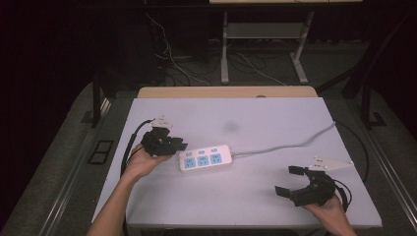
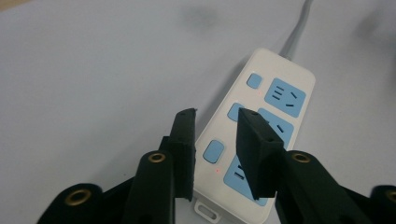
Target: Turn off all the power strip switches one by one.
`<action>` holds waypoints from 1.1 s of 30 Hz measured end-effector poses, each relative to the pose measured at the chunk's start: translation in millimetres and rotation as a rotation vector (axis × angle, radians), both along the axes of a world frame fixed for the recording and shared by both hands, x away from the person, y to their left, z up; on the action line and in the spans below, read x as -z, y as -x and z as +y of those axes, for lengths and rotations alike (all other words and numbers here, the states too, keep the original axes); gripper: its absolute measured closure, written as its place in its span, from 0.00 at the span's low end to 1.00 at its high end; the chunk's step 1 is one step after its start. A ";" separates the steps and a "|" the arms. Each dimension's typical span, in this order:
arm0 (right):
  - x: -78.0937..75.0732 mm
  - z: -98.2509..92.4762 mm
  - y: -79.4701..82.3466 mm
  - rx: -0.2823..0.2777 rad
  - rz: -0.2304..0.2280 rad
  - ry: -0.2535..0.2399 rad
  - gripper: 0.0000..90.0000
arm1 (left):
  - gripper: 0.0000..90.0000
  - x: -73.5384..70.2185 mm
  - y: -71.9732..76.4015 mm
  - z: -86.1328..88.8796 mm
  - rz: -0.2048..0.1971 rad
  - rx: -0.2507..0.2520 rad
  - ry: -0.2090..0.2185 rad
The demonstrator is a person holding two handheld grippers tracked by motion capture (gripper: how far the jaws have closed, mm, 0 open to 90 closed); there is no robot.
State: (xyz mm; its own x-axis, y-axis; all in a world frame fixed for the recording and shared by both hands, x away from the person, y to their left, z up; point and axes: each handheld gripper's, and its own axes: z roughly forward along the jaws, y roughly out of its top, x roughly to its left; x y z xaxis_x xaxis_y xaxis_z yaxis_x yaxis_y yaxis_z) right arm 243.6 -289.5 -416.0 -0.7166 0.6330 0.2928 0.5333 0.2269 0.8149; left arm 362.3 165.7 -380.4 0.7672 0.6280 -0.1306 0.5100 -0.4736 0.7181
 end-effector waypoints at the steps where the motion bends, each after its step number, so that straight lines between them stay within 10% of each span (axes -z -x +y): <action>1: 0.0 -0.2 -0.1 0.001 0.000 0.000 0.01 | 0.78 0.9 -0.8 -0.5 0.005 0.004 0.000; 14: 0.9 1.1 -0.3 -0.001 -0.003 0.005 0.01 | 0.99 14.4 -10.6 -7.5 0.038 0.023 -0.026; 33: 2.2 1.8 0.1 -0.008 0.000 0.019 0.01 | 0.99 30.5 -15.1 -20.3 0.083 0.061 -0.097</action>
State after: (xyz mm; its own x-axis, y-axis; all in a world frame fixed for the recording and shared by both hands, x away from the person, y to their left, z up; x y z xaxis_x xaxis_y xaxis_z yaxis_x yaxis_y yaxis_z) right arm 243.5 -287.7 -418.2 -0.7213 0.6329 0.2812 0.5317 0.2459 0.8105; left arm 377.4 145.3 -410.9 0.7935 0.5932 -0.1362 0.5338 -0.5708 0.6239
